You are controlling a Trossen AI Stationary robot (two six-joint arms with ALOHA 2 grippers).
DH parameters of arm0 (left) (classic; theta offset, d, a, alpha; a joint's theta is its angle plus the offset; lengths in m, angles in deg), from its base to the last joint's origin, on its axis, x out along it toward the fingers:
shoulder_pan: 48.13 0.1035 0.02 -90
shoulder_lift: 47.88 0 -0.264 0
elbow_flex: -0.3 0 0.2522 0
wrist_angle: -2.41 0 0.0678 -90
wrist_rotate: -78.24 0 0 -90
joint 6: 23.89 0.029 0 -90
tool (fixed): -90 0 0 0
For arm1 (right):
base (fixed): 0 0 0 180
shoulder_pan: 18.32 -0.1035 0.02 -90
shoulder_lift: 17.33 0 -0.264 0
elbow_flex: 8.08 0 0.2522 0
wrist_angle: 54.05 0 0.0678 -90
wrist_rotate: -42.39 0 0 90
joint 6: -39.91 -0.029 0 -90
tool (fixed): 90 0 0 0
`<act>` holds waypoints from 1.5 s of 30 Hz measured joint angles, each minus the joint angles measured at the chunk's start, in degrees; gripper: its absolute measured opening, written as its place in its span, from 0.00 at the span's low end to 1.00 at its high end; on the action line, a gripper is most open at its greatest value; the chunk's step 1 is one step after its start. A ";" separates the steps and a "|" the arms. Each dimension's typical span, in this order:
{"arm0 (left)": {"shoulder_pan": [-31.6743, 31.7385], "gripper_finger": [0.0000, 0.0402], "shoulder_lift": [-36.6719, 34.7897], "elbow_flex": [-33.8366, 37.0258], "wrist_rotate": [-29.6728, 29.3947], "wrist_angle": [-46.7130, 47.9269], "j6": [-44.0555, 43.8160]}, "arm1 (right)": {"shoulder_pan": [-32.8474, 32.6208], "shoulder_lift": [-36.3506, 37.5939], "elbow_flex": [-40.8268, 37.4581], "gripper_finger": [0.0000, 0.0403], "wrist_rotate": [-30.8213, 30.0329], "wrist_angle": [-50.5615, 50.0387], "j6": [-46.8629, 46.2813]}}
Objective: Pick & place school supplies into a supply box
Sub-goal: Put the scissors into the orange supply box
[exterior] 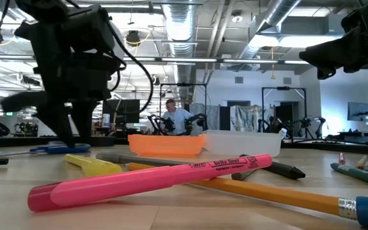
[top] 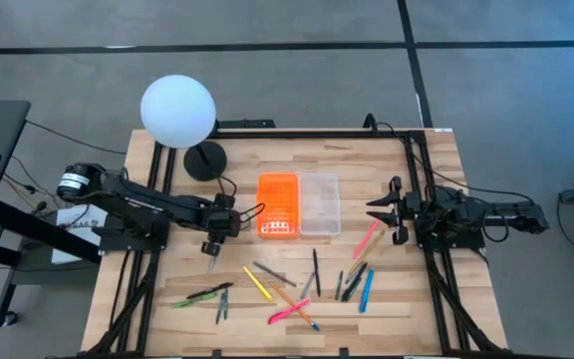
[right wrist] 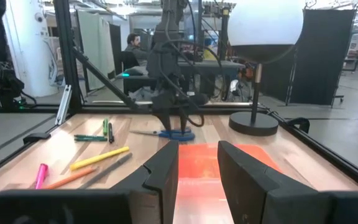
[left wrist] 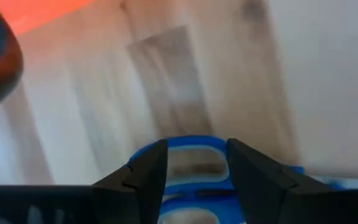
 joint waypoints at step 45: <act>11.32 0.36 4.40 -4.65 14.20 7.43 -45.06 | 0.04 0.02 0.00 0.27 -0.02 0.15 -0.02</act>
